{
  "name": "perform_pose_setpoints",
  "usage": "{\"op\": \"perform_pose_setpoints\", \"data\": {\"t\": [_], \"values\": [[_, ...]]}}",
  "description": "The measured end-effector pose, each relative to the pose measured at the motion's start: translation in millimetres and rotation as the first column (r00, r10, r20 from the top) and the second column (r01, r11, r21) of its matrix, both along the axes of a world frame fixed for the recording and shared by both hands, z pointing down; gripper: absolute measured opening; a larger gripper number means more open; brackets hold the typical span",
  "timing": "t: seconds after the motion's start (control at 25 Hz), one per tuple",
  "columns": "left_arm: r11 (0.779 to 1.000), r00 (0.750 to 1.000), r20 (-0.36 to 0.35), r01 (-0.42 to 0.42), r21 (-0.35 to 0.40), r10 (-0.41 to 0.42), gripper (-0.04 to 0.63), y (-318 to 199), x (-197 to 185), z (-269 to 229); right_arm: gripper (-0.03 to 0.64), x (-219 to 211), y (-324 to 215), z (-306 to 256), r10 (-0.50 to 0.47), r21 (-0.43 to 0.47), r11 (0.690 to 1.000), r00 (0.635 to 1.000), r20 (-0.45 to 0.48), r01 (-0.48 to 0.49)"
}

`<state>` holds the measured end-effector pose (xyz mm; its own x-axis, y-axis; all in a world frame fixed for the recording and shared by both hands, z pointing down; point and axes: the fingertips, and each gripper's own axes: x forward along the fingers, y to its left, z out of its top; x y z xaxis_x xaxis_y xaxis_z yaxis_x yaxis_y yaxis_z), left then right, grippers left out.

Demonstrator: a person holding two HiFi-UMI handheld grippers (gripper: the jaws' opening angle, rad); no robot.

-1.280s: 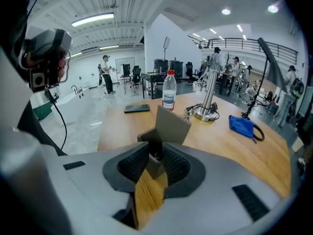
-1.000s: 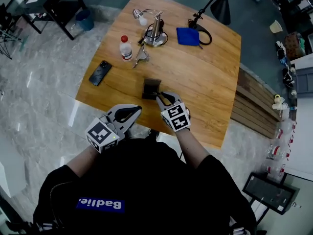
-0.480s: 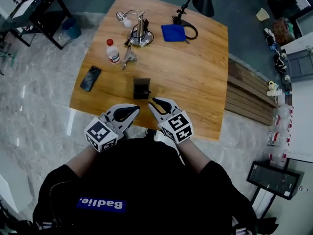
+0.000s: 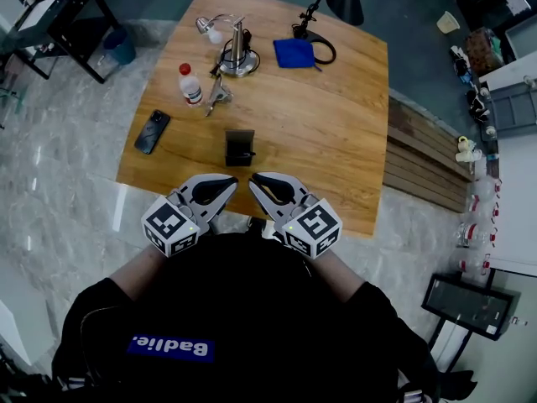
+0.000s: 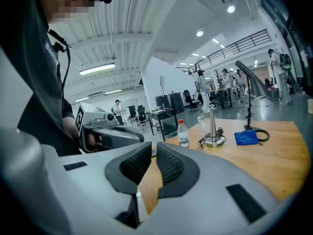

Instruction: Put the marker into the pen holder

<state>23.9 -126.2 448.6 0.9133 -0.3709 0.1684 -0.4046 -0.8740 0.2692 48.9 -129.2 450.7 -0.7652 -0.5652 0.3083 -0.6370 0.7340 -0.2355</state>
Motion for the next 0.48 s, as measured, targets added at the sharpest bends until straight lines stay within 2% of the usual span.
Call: {"op": "perform_pose_setpoints", "data": {"t": [0.12, 0.48], "values": [[1.000, 1.000, 0.001, 0.005, 0.001, -0.005, 0.002, 0.3, -0.6, -0.4, 0.008, -4.0, 3.2, -1.9, -0.013, 0.014, 1.000, 0.999, 0.032, 0.012], [1.000, 1.000, 0.009, 0.016, 0.010, -0.016, 0.002, -0.4, -3.8, -0.2, 0.006, -9.8, 1.1, 2.7, -0.021, 0.003, 1.000, 0.997, 0.069, 0.021]]}}
